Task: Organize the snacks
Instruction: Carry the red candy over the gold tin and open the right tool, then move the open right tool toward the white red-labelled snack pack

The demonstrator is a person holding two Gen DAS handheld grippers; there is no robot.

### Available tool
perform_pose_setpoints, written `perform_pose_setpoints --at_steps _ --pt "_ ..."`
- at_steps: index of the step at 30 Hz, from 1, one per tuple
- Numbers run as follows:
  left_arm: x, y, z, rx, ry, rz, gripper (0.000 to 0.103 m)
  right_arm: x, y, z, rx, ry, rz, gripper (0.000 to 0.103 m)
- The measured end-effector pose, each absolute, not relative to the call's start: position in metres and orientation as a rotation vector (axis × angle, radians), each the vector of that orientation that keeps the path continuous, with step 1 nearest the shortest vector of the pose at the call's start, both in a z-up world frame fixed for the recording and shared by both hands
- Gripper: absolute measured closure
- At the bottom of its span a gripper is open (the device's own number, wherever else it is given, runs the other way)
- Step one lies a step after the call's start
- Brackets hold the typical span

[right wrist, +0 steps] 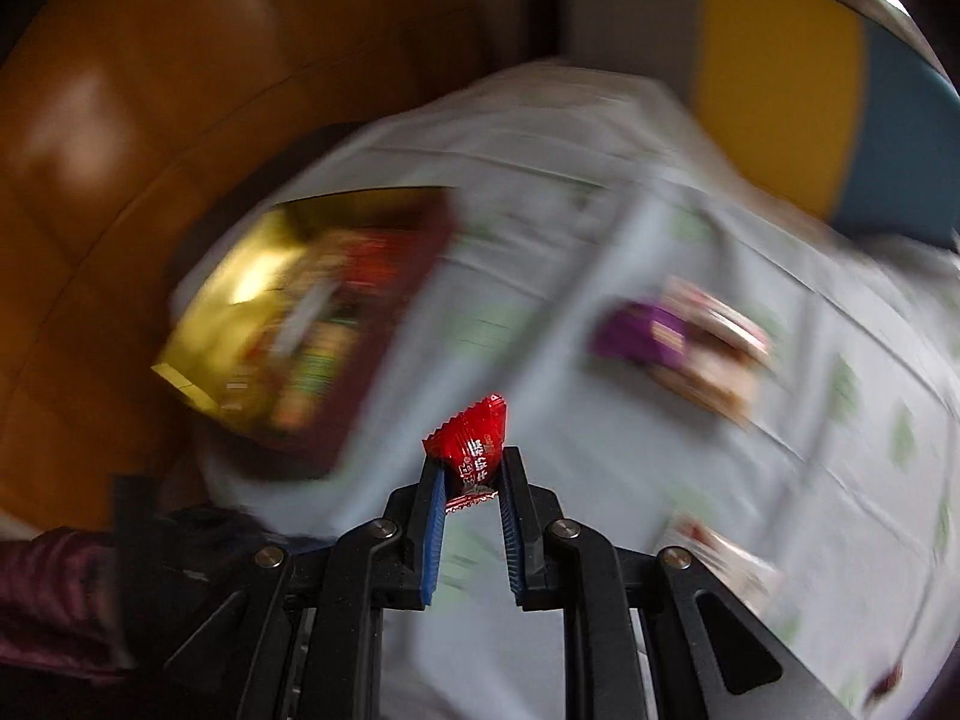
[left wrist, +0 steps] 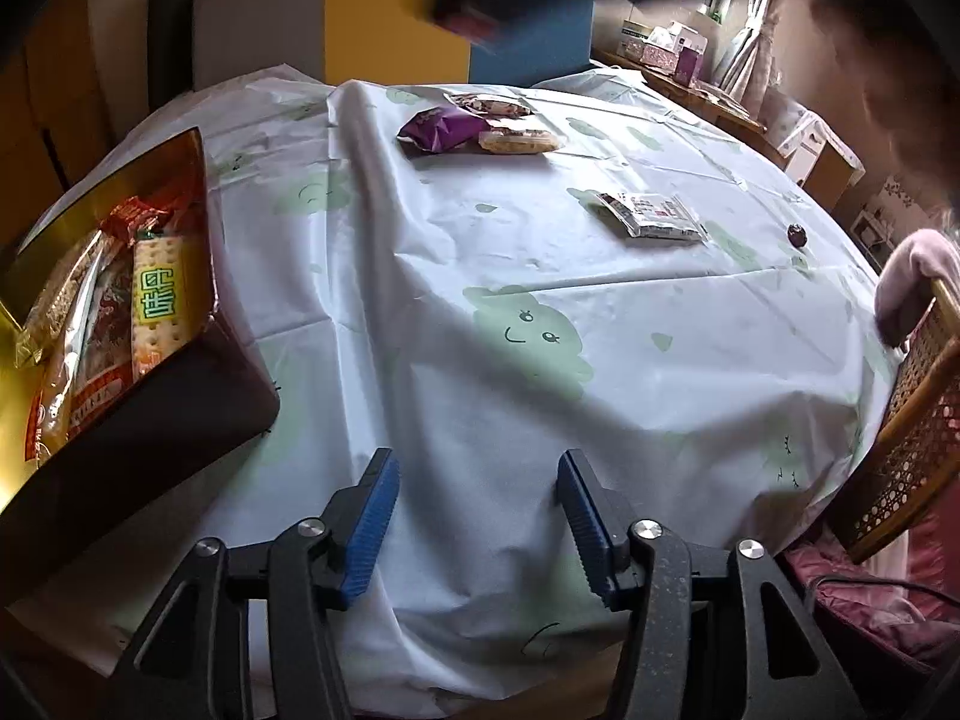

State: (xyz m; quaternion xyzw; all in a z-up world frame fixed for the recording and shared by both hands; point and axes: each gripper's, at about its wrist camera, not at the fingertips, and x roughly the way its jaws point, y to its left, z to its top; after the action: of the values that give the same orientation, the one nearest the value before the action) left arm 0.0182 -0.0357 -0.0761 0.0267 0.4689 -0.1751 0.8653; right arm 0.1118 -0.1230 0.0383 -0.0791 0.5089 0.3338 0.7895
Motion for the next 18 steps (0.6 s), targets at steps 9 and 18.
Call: perform_pose_setpoints --at_steps 9,18 --pt "0.02 -0.033 -0.078 0.03 0.98 -0.377 0.043 0.116 -0.012 0.046 -0.187 1.169 1.018 0.07" --pt "0.02 -0.034 -0.079 0.03 0.974 -0.377 0.041 0.123 -0.031 0.033 -0.153 1.173 0.947 0.07"
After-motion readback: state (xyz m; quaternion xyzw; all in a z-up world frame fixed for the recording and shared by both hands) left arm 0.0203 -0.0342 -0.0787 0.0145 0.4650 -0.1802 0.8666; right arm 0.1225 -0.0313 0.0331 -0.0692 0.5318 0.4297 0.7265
